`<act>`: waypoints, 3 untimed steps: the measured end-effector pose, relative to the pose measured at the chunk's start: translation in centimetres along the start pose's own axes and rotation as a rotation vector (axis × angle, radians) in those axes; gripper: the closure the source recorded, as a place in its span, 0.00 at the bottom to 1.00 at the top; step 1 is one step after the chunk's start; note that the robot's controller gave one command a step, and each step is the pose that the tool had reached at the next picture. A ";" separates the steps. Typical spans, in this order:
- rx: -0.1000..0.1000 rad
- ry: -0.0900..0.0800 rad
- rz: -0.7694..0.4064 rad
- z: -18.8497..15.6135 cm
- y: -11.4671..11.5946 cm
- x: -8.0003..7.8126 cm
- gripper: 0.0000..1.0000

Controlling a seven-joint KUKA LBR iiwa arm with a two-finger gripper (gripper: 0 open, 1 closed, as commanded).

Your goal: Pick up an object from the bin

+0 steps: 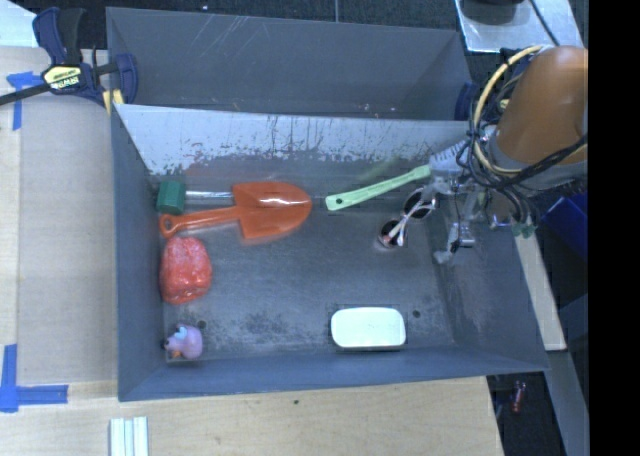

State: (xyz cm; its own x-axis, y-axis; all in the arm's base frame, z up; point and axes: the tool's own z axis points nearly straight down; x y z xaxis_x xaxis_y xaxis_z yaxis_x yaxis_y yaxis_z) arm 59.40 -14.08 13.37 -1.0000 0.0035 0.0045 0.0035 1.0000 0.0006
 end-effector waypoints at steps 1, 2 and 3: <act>0.001 -0.008 -0.003 -0.5 0.1 -0.2 0.00; 0.004 -0.010 -0.422 4.4 0.4 -2.3 0.00; 0.006 -0.013 -0.603 2.5 1.3 -3.1 0.00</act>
Offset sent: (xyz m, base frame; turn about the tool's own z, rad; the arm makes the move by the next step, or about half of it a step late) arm 0.0279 0.0044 -0.0637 -0.5601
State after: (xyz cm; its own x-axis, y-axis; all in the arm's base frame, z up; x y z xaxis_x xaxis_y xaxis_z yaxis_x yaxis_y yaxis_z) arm 62.47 -12.77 10.81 -0.8254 -0.5646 -0.0072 -0.5645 0.8254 -0.0067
